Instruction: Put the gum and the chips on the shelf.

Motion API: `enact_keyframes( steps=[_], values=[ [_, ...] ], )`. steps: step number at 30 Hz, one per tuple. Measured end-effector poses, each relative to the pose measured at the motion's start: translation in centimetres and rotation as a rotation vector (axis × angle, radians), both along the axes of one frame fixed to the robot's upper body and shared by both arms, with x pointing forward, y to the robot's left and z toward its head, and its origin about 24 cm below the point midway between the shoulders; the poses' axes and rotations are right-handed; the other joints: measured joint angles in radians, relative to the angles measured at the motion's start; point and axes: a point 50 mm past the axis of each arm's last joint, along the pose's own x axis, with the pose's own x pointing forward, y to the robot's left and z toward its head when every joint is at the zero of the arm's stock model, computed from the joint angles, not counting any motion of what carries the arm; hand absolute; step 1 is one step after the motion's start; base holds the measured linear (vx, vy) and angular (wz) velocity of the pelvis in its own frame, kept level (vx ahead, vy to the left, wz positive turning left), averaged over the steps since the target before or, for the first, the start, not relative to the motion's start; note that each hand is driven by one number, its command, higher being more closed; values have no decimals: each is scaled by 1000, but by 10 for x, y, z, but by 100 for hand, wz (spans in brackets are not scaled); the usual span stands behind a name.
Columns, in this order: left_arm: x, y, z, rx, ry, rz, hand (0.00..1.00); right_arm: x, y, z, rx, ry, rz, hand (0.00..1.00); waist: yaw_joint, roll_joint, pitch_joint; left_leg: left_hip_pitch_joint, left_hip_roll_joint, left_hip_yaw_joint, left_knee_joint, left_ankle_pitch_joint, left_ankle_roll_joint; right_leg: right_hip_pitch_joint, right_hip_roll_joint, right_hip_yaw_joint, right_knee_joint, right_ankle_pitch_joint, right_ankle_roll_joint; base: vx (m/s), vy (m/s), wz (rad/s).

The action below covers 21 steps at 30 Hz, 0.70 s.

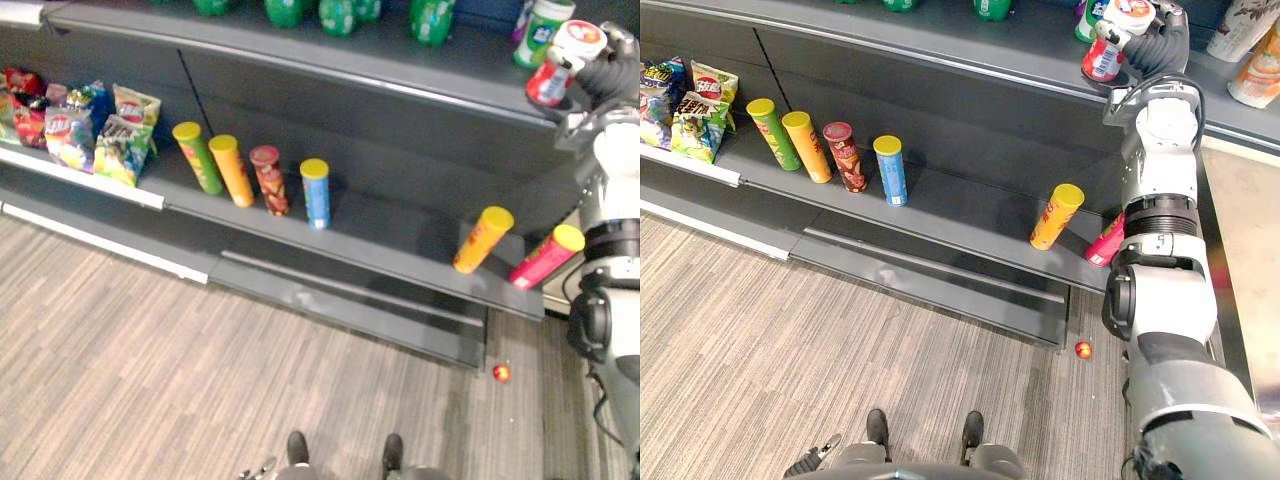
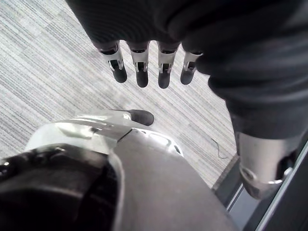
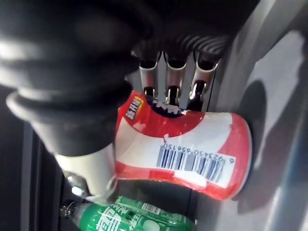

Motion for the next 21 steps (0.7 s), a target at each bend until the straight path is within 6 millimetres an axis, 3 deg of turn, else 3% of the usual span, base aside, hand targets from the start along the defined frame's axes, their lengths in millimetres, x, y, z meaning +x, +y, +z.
enact_keyframes(
  steps=[1, 2, 21],
  values=[
    [0, 0, 0, 0, 0, 0, 0, 0, 0, 0, 0, 0, 0, 100, 0, 0, 0, 0, 0, 1, 0, 0, 0, 0, 0, 0, 0, 0, 0, 0, 0, 0],
    [0, 0, 0, 1, 0, 0, 0, 0, 0, 0, 0, -1, 0, 0, 0, -1, 1, 0, 0, 1, 0, 0, 0, 0, 0, 1, 0, 0, 0, 0, 0, 0],
    [0, 1, 0, 3, -2, 12, 0, 2, -2, -6, 8, 31, -18, 0, 2, -6, 10, 0, 1, -1, 0, 0, 0, 0, 0, -3, 1, 0, 0, 0, 0, 0]
  ],
)
